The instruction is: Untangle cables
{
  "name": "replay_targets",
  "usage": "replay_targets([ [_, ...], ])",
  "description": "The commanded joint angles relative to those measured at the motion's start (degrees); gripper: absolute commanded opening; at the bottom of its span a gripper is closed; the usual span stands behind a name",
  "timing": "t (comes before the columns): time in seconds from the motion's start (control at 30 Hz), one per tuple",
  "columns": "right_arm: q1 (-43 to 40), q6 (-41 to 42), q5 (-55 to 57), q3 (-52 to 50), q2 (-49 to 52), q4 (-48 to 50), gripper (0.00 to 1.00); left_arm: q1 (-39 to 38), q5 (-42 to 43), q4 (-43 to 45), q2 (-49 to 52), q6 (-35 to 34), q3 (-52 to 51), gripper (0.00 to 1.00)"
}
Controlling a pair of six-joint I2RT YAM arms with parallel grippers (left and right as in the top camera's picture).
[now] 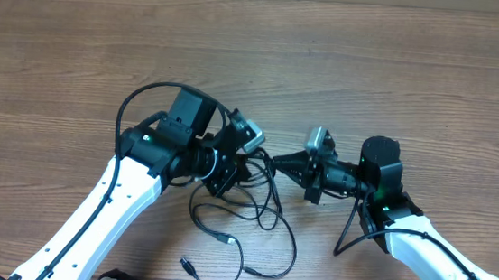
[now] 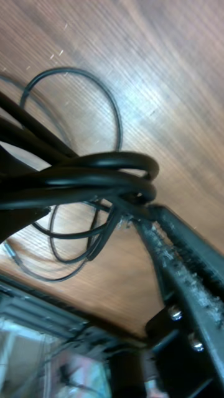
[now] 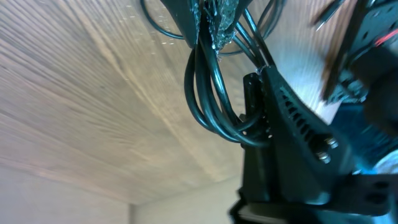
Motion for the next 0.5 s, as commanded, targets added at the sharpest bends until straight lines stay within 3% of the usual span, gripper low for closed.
replay_targets([
  [0.0, -0.6, 9.5, 4.9, 0.0, -0.1, 0.3, 0.04, 0.4, -2.2, 3.8, 0.4, -8.1, 0.9, 0.04],
  [0.2, -4.3, 21.0, 7.8, 0.0, -0.1, 0.2, 0.04, 0.4, -4.0, 8.3, 0.4, -14.7, 0.9, 0.04],
  [0.47, -6.2, 26.9, 10.0, 0.0, -0.1, -1.3, 0.04, 0.6, -9.2, 7.5, 0.4, -18.8, 0.9, 0.04],
])
